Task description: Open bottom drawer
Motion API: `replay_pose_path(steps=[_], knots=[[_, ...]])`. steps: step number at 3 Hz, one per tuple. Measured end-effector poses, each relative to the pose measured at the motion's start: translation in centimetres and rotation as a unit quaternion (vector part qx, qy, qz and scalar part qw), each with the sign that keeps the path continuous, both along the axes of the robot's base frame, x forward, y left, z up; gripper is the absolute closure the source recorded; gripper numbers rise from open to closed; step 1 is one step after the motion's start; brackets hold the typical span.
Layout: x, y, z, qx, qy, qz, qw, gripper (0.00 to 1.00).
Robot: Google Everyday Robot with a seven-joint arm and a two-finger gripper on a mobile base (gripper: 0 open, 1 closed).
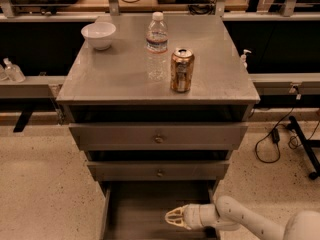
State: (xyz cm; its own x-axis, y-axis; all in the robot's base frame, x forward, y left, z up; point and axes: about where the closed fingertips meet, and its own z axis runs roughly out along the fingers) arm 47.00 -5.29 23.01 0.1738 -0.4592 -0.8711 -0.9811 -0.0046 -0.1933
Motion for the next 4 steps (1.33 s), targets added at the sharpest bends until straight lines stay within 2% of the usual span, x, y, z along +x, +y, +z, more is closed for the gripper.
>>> replay_pose_path(steps=[1, 2, 3, 4], knots=[[0.4, -1.0, 4.2, 0.029, -0.045, -0.006, 0.9985, 1.00], [-0.4, -2.6, 6.6, -0.006, -0.039, -0.002, 0.9992, 1.00], [-2.9, -5.7, 9.5, -0.072, -0.008, -0.003, 0.9974, 1.00], [-6.0, -9.4, 12.8, -0.120, 0.019, 0.000, 0.9925, 1.00]])
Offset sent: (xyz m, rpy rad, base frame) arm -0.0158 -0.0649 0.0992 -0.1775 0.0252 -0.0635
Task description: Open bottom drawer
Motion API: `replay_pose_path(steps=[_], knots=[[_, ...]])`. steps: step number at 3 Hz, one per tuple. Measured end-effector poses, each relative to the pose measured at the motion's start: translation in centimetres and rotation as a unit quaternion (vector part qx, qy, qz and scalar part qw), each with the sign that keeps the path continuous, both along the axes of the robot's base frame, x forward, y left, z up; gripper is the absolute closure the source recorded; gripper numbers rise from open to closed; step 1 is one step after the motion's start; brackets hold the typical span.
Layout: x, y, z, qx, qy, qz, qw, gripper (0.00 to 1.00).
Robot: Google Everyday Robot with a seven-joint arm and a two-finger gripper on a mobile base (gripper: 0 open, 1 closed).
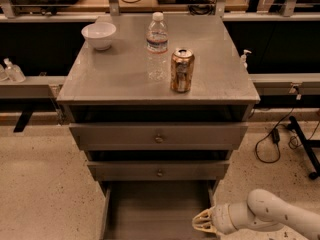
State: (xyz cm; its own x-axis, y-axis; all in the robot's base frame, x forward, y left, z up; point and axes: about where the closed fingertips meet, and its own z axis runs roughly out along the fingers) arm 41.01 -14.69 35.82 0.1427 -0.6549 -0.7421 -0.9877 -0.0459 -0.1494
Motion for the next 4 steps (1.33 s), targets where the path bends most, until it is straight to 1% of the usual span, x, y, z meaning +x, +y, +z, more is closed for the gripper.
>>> replay_pose_path(steps=[1, 2, 3, 4], knots=[[-2.2, -4.2, 3.0, -0.041, 0.030, -0.014, 0.9986, 1.00], [-3.1, -8.6, 4.4, -0.064, 0.069, -0.014, 0.9955, 1.00], [-4.0, -8.8, 4.5, -0.058, 0.083, -0.004, 0.9949, 0.80], [-4.1, -8.7, 4.4, -0.057, 0.084, -0.003, 0.9948, 0.59]])
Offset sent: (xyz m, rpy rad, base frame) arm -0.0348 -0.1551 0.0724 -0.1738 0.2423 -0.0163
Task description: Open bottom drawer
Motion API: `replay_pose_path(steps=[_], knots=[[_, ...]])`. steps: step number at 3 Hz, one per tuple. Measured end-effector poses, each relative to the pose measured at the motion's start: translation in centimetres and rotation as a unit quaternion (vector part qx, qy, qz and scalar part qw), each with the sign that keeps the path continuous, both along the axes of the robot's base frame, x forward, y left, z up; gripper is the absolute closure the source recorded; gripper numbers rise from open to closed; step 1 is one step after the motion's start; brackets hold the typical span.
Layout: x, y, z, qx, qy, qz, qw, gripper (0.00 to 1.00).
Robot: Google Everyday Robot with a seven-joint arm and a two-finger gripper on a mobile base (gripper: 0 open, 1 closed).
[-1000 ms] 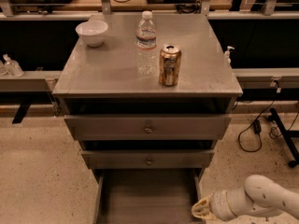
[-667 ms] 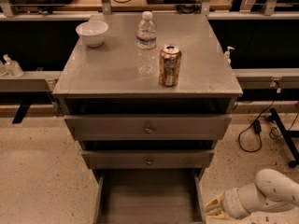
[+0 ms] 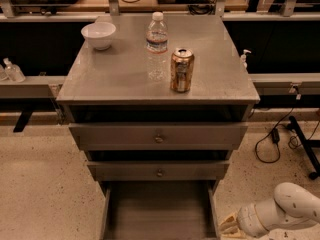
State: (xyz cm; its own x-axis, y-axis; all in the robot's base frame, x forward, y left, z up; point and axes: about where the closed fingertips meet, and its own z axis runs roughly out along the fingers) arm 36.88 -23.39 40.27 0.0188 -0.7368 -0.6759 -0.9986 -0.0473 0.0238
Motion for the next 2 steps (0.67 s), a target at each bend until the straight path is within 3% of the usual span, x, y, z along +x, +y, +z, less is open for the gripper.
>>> replay_pose_path(steps=[2], knots=[[-0.16, 0.30, -0.19, 0.002, 0.003, 0.002, 1.0000, 0.12]])
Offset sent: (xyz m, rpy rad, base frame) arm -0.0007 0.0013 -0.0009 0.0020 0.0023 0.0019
